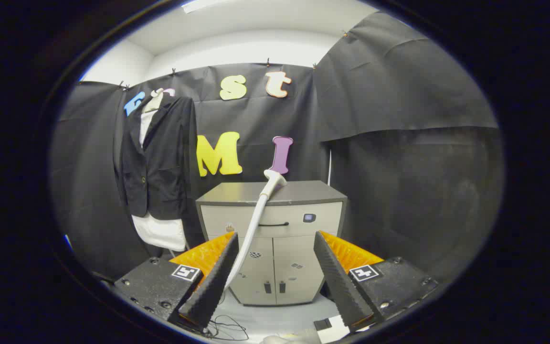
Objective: Iron the clothes twice with a garment steamer, once on the left side and once on the right side.
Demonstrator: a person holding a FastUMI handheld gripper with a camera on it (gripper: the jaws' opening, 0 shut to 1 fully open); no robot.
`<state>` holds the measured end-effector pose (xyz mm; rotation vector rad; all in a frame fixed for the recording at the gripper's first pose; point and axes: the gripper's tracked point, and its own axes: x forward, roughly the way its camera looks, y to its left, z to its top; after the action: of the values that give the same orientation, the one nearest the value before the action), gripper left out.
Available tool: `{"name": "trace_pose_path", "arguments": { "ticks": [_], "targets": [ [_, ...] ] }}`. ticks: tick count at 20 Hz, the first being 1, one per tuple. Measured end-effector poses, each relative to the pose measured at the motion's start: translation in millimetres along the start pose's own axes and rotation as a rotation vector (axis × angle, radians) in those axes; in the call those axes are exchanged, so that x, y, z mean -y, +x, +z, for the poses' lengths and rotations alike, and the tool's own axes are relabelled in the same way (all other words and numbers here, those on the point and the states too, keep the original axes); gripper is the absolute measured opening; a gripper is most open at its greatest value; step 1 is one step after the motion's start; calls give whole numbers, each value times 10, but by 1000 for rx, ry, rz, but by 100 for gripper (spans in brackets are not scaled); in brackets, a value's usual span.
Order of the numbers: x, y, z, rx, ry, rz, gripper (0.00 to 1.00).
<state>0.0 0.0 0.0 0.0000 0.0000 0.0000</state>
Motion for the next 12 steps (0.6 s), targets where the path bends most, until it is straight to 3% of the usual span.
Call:
{"name": "trace_pose_path", "arguments": {
  "ticks": [12],
  "targets": [
    [-346,83,-37,-16,9,-36,99]
  ]
}}
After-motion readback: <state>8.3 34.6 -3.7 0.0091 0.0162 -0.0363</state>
